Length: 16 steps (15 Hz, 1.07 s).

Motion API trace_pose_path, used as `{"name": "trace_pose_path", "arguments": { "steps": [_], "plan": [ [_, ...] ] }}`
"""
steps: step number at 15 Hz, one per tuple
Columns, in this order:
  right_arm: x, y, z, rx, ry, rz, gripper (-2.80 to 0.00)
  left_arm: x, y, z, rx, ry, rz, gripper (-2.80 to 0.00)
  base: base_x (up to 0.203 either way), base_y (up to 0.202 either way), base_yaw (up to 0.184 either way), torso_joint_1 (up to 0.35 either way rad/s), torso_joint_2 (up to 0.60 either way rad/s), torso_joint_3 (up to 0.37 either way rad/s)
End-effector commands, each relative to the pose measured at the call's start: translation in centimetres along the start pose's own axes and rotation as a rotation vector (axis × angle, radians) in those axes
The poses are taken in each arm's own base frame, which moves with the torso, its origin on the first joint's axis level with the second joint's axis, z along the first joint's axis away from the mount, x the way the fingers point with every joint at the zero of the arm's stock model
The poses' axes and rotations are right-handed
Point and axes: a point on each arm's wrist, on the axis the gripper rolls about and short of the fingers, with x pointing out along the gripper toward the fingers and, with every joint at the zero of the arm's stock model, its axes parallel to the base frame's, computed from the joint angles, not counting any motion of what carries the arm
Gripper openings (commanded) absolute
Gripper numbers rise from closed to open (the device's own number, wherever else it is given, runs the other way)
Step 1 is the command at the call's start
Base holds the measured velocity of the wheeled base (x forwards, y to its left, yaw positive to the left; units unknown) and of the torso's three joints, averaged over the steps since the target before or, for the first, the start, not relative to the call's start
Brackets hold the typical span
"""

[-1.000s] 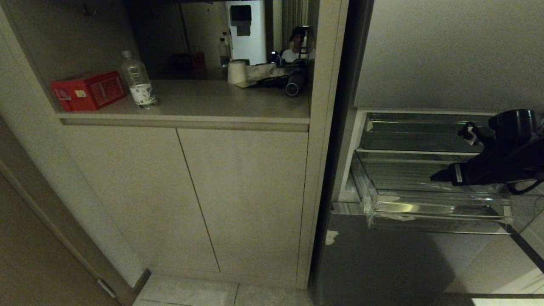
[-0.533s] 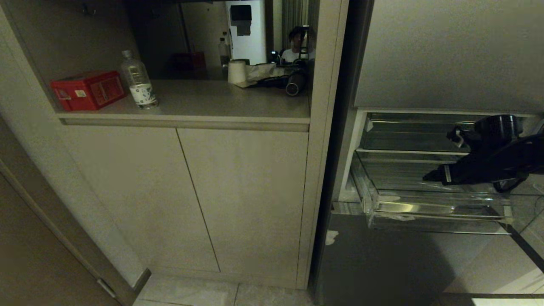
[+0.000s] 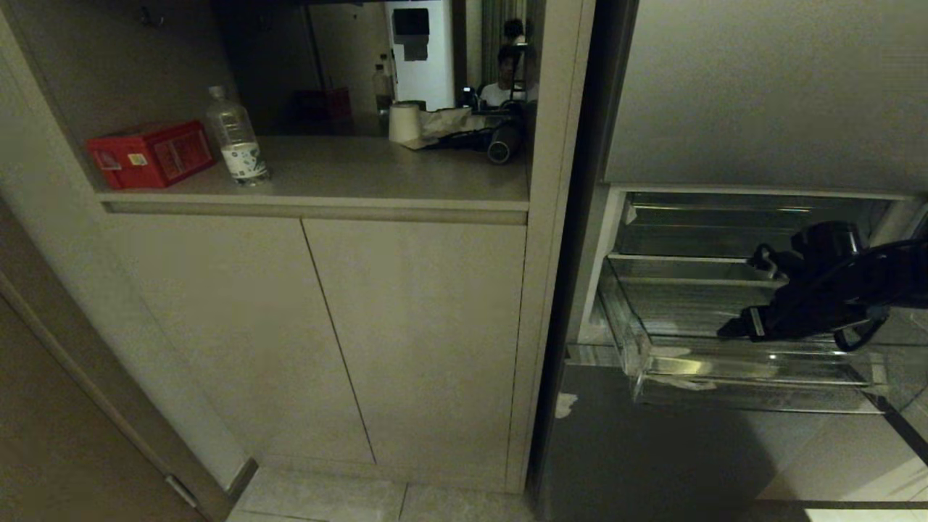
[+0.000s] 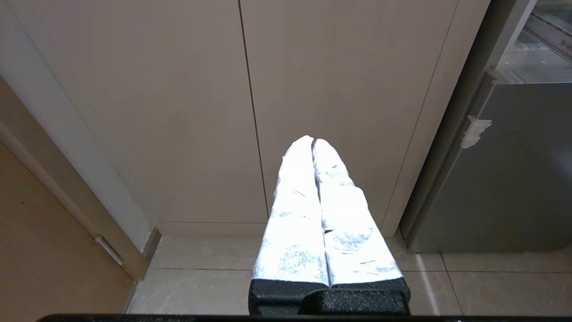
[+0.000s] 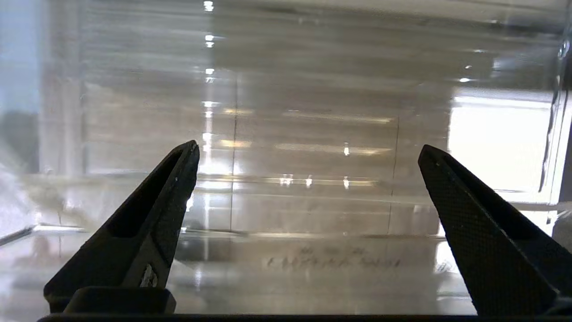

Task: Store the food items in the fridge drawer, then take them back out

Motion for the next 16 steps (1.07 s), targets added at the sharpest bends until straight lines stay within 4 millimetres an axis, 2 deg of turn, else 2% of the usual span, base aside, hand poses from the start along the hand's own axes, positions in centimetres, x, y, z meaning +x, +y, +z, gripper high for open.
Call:
{"name": "trace_pose_path", "arguments": {
  "steps": [1, 4, 7, 9, 11, 12, 14, 16],
  "plan": [
    [-1.6, -0.7, 0.1, 0.012, -0.010, -0.013, 0.00, 0.0, 0.0, 0.0, 0.000, 0.001, 0.001, -2.80, 0.000, 0.000, 0.000, 0.000, 0.00, 0.000],
    [-3.0, -0.9, 0.7, 0.023, -0.066, 0.014, 0.00, 0.0, 0.0, 0.0, 0.000, 0.001, 0.002, -2.80, 0.000, 0.000, 0.000, 0.000, 0.00, 0.000],
    [-5.3, -0.9, 2.6, 0.014, -0.219, 0.047, 0.00, 0.0, 0.0, 0.0, 0.000, 0.001, 0.001, -2.80, 0.000, 0.000, 0.000, 0.000, 0.00, 0.000],
    [-8.0, -0.8, 3.0, 0.012, -0.279, 0.040, 0.00, 0.0, 0.0, 0.0, 0.000, 0.002, 0.001, -2.80, 0.000, 0.000, 0.000, 0.000, 0.00, 0.000],
    [-11.9, -0.6, 2.5, 0.015, -0.338, 0.031, 0.00, 0.0, 0.0, 0.0, 0.000, 0.002, 0.001, -2.80, 0.000, 0.000, 0.000, 0.000, 0.00, 0.000],
    [-14.1, -0.5, 1.8, 0.017, -0.367, 0.023, -2.80, 0.0, 0.0, 0.0, 0.000, 0.001, 0.001, -2.80, 0.000, 0.000, 0.000, 0.000, 0.00, 0.000],
    [-18.4, -0.6, -0.5, 0.029, -0.414, -0.003, -2.80, 0.0, 0.0, 0.0, 0.000, 0.001, 0.000, -2.80, 0.000, 0.000, 0.000, 0.000, 0.00, 0.000],
    [-22.4, -1.3, -3.7, 0.068, -0.461, -0.063, -2.80, 0.0, 0.0, 0.0, 0.000, 0.001, 0.000, -2.80, 0.000, 0.000, 0.000, 0.000, 0.00, 0.000]
  ]
}}
